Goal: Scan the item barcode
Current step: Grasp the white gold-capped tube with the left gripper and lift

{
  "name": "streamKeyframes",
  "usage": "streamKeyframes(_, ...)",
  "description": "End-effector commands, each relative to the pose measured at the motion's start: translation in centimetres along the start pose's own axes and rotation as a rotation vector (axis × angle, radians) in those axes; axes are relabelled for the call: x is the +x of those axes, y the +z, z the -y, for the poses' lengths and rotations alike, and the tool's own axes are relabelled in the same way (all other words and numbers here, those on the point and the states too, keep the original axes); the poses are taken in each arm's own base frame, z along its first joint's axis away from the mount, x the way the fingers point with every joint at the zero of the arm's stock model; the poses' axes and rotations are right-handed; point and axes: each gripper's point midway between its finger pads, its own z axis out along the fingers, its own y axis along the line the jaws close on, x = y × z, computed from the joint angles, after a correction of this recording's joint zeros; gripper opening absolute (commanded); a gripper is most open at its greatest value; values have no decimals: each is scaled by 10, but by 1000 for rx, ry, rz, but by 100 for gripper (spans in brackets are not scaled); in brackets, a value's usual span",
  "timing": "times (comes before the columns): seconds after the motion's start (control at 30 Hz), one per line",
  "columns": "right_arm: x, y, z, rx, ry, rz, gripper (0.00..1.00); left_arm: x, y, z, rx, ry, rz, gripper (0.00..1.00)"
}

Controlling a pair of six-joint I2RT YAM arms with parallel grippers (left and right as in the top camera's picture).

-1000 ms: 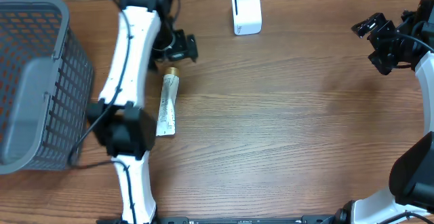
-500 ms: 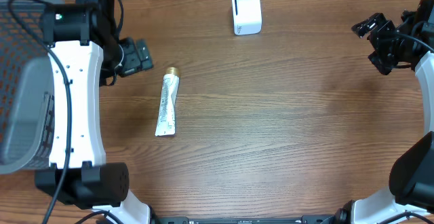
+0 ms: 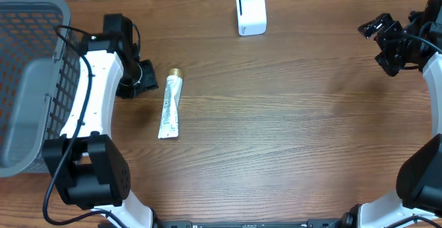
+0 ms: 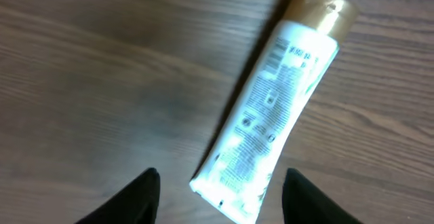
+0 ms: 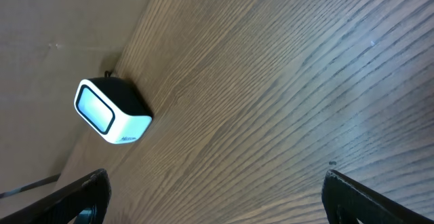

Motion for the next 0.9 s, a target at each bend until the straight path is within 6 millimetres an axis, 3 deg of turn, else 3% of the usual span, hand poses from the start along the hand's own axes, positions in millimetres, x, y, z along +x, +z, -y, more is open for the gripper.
streamKeyframes(0.0,-6,-6,-6,-9,-20,24,100,9,18,20,73,73,-13,47)
streamKeyframes(0.1,-6,-6,-6,-9,-20,24,100,4,31,28,86,99,28,35)
streamKeyframes(0.17,-6,-6,-6,-9,-20,24,100,-1,39,34,97,114,61,21)
streamKeyframes(0.2,-6,-6,-6,-9,-20,24,100,-3,42,37,103,117,75,21)
streamKeyframes(0.3,-6,-6,-6,-9,-20,24,100,-5,51,46,117,131,107,33)
streamKeyframes(0.37,-6,-6,-6,-9,-20,24,100,-3,56,51,128,143,113,48)
streamKeyframes(0.43,-6,-6,-6,-9,-20,24,100,0,60,56,138,156,114,71)
streamKeyframes(0.47,-6,-6,-6,-9,-20,24,100,2,62,58,140,163,114,75)
streamKeyframes(0.6,-6,-6,-6,-9,-20,24,100,11,71,64,137,187,102,79)
streamKeyframes(0.87,-6,-6,-6,-9,-20,24,100,10,92,49,31,191,117,57)
